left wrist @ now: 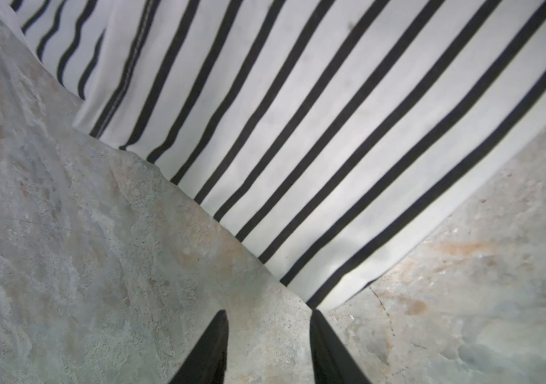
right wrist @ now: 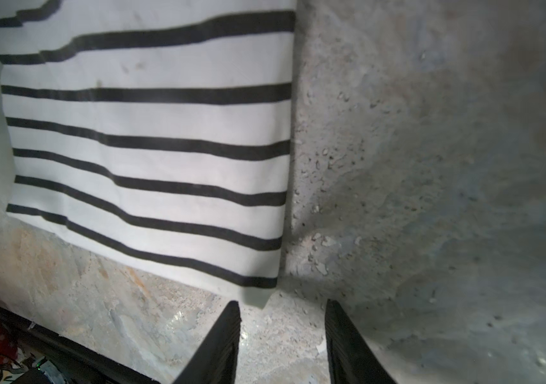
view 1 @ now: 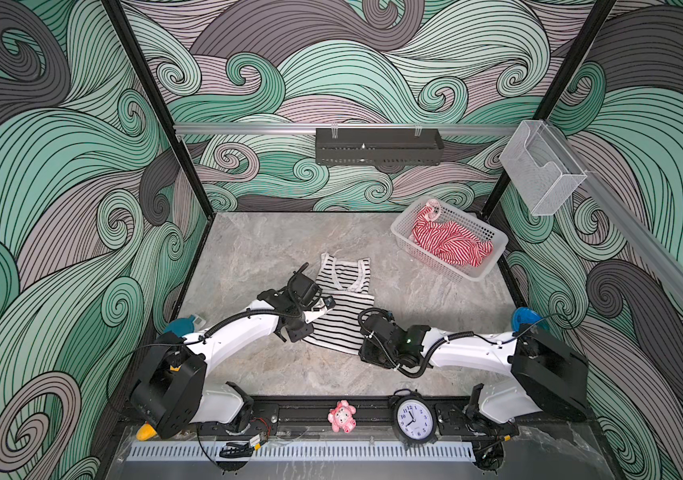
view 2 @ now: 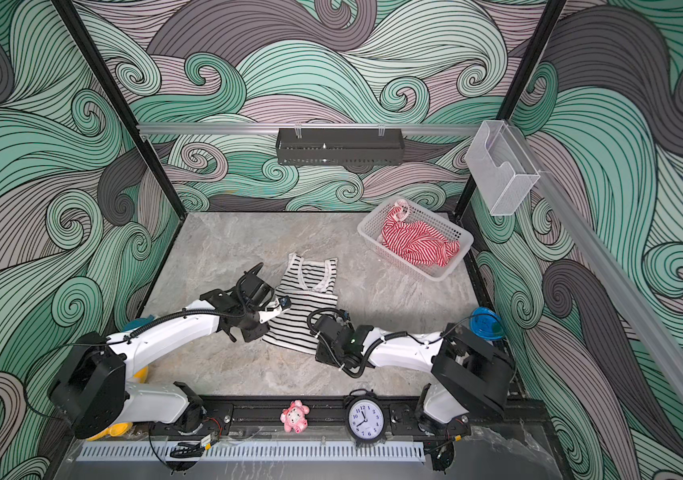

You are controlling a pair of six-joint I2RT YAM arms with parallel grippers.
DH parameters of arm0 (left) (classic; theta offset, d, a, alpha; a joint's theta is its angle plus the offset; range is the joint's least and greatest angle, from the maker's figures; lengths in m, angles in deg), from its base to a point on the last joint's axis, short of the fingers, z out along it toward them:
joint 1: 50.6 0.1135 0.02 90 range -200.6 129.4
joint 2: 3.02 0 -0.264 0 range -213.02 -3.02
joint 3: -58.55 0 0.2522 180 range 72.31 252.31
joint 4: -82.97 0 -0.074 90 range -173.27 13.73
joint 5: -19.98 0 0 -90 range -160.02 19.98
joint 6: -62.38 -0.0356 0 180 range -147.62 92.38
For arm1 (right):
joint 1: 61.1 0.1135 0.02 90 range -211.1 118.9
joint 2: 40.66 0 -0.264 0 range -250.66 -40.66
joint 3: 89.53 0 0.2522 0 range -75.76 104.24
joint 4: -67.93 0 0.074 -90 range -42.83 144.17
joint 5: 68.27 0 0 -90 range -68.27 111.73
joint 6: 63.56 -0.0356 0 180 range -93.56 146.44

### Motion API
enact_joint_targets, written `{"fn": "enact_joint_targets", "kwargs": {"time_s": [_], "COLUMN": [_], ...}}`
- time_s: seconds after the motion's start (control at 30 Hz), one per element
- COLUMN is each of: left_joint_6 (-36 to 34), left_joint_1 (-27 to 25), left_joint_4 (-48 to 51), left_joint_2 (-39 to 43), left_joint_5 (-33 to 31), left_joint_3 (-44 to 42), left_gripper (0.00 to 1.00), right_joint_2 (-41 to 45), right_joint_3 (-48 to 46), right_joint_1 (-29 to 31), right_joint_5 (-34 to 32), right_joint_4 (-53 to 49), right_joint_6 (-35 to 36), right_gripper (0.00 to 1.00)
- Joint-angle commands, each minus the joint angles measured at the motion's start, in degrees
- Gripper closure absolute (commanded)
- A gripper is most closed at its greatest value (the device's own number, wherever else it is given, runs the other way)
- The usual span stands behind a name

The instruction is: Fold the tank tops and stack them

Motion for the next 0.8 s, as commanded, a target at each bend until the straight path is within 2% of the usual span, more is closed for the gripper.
{"fn": "enact_joint_targets", "kwargs": {"time_s": [0.0,0.17,0.4,0.6,0.77], "left_joint_6": [-1.2,-0.9,-1.9,-3.3,-4.4], "left_joint_1": [-0.6,-1.1,-1.4,-2.1,-4.8], "left_joint_4": [-2.2,-2.1,-2.1,-1.3,-0.8], "left_joint_2": [0.4,0.9,1.5,0.5,-0.1], "left_joint_5": [1.0,1.7,1.8,4.1,4.8], "left_joint_3": [-0.2,-0.8,-2.1,-2.2,-2.0], "left_gripper": [0.56,0.56,0.56,0.56,0.56], "right_joint_2": [-2.4,-5.5,-3.9,-2.5,-0.7], "right_joint_3": [-1.1,-0.5,2.2,3.5,3.7], "right_joint_1": [0.0,0.0,0.0,-0.5,-1.4], "right_joint_5": [0.5,1.2,-0.2,-1.1,-1.3], "right_joint_4": [5.2,5.6,-2.2,-4.5,-6.4], "right_joint_6": [-5.5,-7.6,-5.6,-3.7,-1.8], "right_gripper": [0.59,0.68,0.79,0.99,1.00]}}
